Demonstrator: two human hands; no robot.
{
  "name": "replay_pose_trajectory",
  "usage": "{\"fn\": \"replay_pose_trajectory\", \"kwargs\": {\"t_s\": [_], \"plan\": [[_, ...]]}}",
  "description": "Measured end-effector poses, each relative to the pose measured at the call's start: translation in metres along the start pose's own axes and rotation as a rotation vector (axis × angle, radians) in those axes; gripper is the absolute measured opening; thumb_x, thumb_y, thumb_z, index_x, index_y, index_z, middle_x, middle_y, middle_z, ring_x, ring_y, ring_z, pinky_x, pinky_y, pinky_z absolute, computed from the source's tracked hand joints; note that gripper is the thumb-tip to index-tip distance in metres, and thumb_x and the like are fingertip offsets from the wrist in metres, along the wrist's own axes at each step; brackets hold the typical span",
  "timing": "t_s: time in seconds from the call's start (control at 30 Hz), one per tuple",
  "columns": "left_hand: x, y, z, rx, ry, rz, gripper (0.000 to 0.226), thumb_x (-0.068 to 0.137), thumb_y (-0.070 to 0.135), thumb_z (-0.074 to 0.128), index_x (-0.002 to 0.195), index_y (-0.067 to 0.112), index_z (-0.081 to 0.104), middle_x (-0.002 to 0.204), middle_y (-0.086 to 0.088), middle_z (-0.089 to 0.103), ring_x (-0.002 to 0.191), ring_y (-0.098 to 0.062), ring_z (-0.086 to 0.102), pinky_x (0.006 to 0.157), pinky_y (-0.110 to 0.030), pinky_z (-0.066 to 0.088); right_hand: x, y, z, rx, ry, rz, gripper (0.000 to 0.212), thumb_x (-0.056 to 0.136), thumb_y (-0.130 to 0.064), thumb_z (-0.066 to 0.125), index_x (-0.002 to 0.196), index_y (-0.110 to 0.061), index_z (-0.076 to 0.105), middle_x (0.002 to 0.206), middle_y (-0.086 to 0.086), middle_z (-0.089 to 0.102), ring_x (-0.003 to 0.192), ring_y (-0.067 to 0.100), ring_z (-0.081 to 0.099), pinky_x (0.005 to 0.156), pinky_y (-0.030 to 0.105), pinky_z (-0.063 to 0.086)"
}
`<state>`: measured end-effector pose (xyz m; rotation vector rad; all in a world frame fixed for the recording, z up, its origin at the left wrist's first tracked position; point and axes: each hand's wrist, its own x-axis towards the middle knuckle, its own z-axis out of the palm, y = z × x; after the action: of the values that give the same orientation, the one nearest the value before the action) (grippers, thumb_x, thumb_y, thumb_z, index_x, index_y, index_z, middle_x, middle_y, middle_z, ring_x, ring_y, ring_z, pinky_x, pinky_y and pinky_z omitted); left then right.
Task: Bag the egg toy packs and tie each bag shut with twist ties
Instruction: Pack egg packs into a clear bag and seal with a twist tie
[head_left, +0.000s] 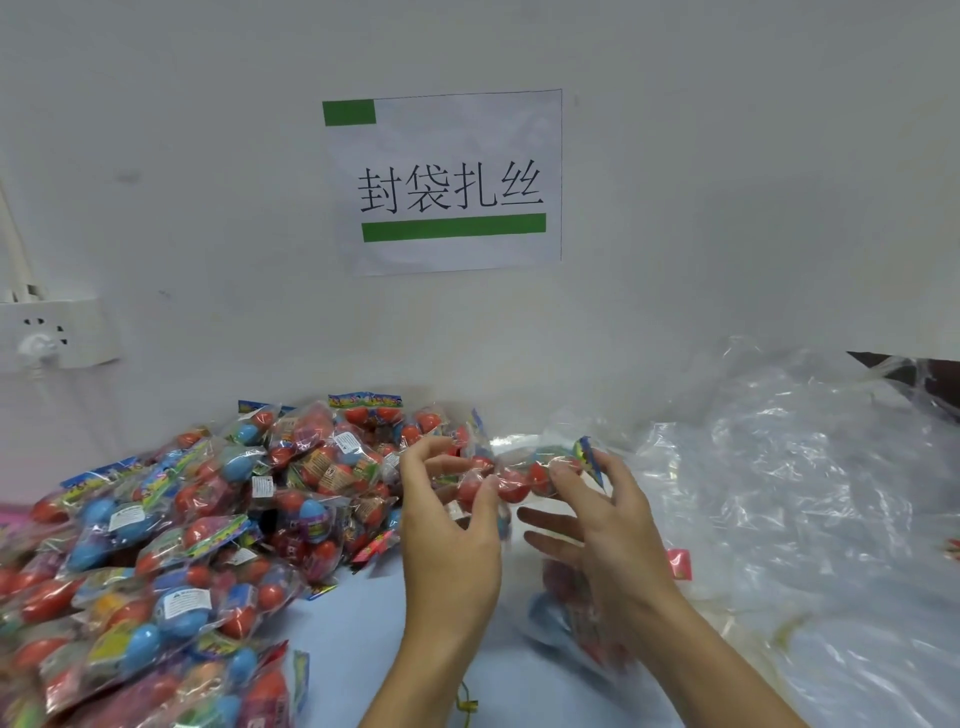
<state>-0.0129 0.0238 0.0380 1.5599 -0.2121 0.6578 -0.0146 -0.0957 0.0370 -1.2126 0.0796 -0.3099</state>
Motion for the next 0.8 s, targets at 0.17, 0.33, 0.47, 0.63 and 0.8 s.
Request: {"fn": "replay_pose_trajectory", "kwargs": {"t_s": [0.17, 0.33, 0.47, 0.63, 0.8], "plan": [[0.01, -0.005, -0.004, -0.177, 0.065, -0.193, 0.035, 0.1, 0.006, 0.05, 0.113, 0.039, 0.052, 0.115, 0.002, 0.061, 0.102, -0.018, 0.064, 0.085, -0.032, 0.056, 0.004, -0.006, -0.009, 0.072, 0.085, -0.045, 0.031, 0.094, -0.002, 0.057, 0.111, -0.028, 0.055, 0.075, 0.003, 0.075, 0.074, 0.026, 0.075, 0.063, 0.031, 0.061], [0.026, -0.009, -0.018, -0.397, 0.282, -0.41, 0.04, 0.098, 0.001, 0.034, 0.106, 0.033, 0.057, 0.116, -0.014, 0.065, 0.098, -0.034, 0.065, 0.083, -0.053, 0.056, 0.009, -0.008, -0.017, 0.147, 0.061, -0.017, 0.031, 0.093, 0.005, 0.051, 0.115, -0.016, 0.053, 0.08, 0.007, 0.073, 0.072, 0.024, 0.071, 0.078, 0.041, 0.062], [0.032, -0.009, -0.026, -0.68, 0.3, -0.527, 0.03, 0.096, 0.004, 0.04, 0.111, 0.019, 0.062, 0.1, -0.009, 0.067, 0.079, -0.023, 0.066, 0.071, -0.038, 0.056, 0.012, -0.003, -0.017, 0.082, 0.066, 0.038, 0.018, 0.096, -0.013, 0.063, 0.111, -0.012, 0.053, 0.072, 0.004, 0.073, 0.07, 0.025, 0.068, 0.071, 0.037, 0.062], [0.035, -0.01, -0.025, -0.793, 0.096, -0.606, 0.013, 0.096, 0.012, 0.054, 0.105, 0.011, 0.064, 0.086, -0.004, 0.059, 0.071, -0.015, 0.057, 0.058, -0.023, 0.047, 0.016, 0.009, -0.016, -0.248, 0.147, 0.003, 0.017, 0.093, -0.032, 0.069, 0.101, -0.02, 0.06, 0.083, 0.003, 0.078, 0.078, 0.024, 0.076, 0.079, 0.042, 0.058], [0.026, -0.009, -0.011, -0.574, -0.1, -0.437, 0.023, 0.091, 0.018, 0.063, 0.077, 0.007, 0.077, 0.067, -0.004, 0.067, 0.052, -0.008, 0.06, 0.045, -0.017, 0.047, 0.015, 0.011, -0.016, -0.317, 0.03, -0.016, 0.008, 0.097, -0.024, 0.067, 0.098, -0.017, 0.067, 0.08, 0.007, 0.078, 0.078, 0.026, 0.076, 0.077, 0.044, 0.059]]}}
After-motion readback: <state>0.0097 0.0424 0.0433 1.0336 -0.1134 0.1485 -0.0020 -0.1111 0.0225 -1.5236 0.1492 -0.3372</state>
